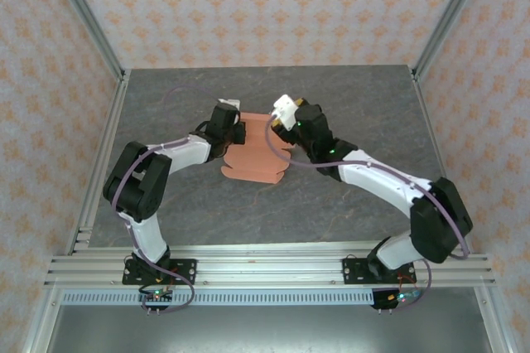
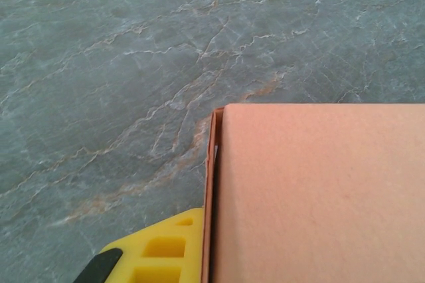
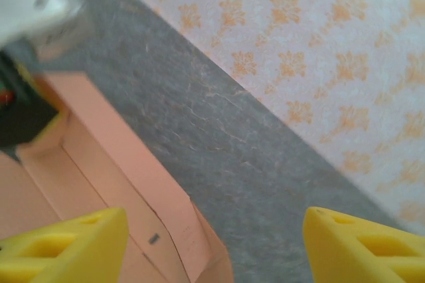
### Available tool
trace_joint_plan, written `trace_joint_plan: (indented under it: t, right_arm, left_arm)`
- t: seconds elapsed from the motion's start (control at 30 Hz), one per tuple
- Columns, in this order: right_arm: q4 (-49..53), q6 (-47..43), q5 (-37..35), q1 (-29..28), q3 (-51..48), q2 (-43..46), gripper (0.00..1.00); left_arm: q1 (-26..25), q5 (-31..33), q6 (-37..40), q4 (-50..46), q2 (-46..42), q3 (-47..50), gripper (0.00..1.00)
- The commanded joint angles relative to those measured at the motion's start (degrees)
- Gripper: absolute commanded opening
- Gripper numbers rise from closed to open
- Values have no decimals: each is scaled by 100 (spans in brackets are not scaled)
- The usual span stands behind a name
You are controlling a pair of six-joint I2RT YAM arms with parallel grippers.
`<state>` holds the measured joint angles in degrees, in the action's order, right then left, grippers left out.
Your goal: Fold the paper box
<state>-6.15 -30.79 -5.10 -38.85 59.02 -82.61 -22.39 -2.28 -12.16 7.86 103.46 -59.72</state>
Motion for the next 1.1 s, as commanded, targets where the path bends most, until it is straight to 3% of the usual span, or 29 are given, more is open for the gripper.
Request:
trace_joint_plan:
  t: [0.0,0.17,0.43,0.77,1.07]
  right_arm:
    - [1484,2828,227,113,637,2,71]
    - [3217,4335,524,132,2088,-842,71]
    - [3829,5111,786,248,3033,-1773,68]
    - [3560,5504,1675,624,3104,-2351,67]
    - [3076,6017,2206,658,2917,-2522,59]
  left_arm:
    - [-28,302,-241,-23,-268,168,5]
    - [-83,493,-269,3,-424,283,5]
    - [-125,597,-242,14,-510,327,5]
    - [-169,587,-236,49,-483,299,5]
    - [-228,606,-234,32,-498,303,5]
